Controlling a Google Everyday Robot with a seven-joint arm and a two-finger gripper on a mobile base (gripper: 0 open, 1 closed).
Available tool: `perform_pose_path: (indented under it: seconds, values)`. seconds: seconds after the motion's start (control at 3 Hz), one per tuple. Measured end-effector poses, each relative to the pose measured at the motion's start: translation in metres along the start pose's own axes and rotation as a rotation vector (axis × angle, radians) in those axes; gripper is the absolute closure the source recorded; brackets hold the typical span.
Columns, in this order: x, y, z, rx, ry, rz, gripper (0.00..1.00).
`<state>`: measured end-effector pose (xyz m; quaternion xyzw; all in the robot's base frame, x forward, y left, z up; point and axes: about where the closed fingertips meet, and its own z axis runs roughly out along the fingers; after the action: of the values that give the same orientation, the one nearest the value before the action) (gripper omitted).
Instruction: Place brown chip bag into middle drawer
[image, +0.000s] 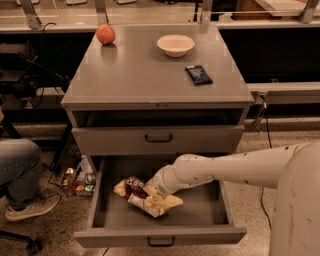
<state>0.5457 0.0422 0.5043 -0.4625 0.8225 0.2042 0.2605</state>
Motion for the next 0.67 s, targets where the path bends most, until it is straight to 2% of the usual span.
perform_pose_path:
  seconds: [0.67]
  values:
    - [0.028,-0.008,0.034,0.011,-0.035,0.090,0.38]
